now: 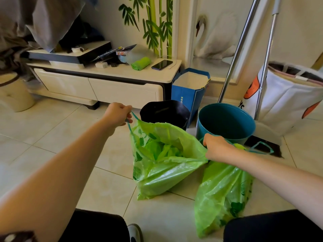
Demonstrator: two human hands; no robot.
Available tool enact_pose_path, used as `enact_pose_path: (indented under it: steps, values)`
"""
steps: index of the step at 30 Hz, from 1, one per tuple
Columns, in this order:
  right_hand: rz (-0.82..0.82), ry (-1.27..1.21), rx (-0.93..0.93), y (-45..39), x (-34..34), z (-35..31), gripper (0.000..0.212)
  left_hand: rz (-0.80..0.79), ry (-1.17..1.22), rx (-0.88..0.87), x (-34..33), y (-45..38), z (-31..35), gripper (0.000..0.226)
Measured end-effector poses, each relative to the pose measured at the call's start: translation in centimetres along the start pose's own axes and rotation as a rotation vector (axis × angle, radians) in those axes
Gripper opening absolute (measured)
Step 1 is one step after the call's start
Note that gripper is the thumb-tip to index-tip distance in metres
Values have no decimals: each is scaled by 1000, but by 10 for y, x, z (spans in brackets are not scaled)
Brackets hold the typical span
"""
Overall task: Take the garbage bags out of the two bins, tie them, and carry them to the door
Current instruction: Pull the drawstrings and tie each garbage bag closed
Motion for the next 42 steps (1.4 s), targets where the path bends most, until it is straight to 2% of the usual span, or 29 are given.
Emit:
enact_pose_path:
  steps: [3,5,7,9,10,12,14,15,18,21,24,29,32,35,37,40,42]
  values:
    - [-120,300,-52,6,-5,-7,3,75,117,-3,9,-1,0,26]
    - [-228,398,-118,6,-5,-4,8,95,135,-3,11,0,-1,26]
    - [-393,379,-191,2,-8,5,9,101,138,-2,12,2,-2,25]
    - [-569,344,-300,-2,-15,14,28,105,139,-3,12,3,-1,25]
    - [-573,307,-307,-3,-15,16,32,104,138,-1,12,4,0,25]
    - [-385,134,-243,-5,-6,15,30,94,141,4,12,4,1,25]
    - [-197,-229,-123,-10,3,14,23,75,149,4,11,6,4,23]
    - [-155,-442,-62,-10,6,12,20,61,154,0,10,7,5,23]
    - [-119,-947,154,-5,13,-5,16,15,171,-35,6,10,14,24]
    - [-180,-1264,371,6,22,-31,15,9,201,-103,5,14,28,27]
    - [-183,-1319,526,21,36,-57,10,31,230,-184,4,19,45,26]
    - [-37,-1265,791,51,72,-88,24,24,285,-345,-3,34,69,27]
    - [72,-1170,920,67,90,-97,29,89,329,-473,-2,48,88,25]
    - [153,-1234,1055,77,105,-97,31,134,383,-624,1,62,106,22]
    - [161,-1302,1019,76,106,-96,26,116,378,-597,-6,65,108,17]
    - [223,-1252,867,75,97,-94,20,70,384,-490,-19,71,101,14]
    - [289,-1230,907,78,101,-90,20,73,378,-552,-20,77,107,12]
Point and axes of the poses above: each hand's wrist, its own y-axis away from the middle knuckle, its own x-axis out of the back of the hand, z = x × y, the point moved 3 cm from there along -y, towards the middle knuckle, and after that the axes turned 14 degrees about -z, right-handed, at the moved point
